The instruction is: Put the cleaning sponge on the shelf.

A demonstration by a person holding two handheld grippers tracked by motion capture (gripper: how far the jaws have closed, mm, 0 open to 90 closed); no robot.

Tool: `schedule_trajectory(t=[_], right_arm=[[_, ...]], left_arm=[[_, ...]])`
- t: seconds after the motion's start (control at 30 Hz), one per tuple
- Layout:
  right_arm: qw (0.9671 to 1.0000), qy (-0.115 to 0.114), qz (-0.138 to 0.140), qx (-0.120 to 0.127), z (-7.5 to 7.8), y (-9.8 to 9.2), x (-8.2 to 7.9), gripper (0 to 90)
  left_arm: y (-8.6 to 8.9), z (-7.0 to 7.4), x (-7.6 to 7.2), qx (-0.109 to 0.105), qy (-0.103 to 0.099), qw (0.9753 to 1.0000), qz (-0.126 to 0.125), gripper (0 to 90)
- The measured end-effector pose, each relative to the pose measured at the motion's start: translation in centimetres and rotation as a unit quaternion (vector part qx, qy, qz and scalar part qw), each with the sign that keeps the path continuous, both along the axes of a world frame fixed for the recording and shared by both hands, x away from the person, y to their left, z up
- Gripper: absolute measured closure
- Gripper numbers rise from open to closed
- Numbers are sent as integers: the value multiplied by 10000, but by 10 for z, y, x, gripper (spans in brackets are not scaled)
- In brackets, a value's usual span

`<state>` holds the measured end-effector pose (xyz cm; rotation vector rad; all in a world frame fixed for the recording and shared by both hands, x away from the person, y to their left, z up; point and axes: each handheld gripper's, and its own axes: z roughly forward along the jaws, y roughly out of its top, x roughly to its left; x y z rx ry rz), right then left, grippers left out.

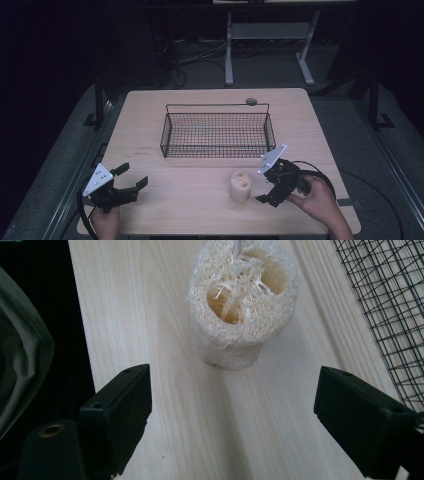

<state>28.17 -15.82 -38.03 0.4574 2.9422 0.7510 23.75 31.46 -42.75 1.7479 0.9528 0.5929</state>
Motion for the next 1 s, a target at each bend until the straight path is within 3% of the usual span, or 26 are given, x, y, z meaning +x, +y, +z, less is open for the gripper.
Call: schedule_trajectory(t=[1.0], right_arm=[[9990,190,360,-157,-4,39,18,148]], left_arm=[[1,0,1,-38,-2,10000,0,138]])
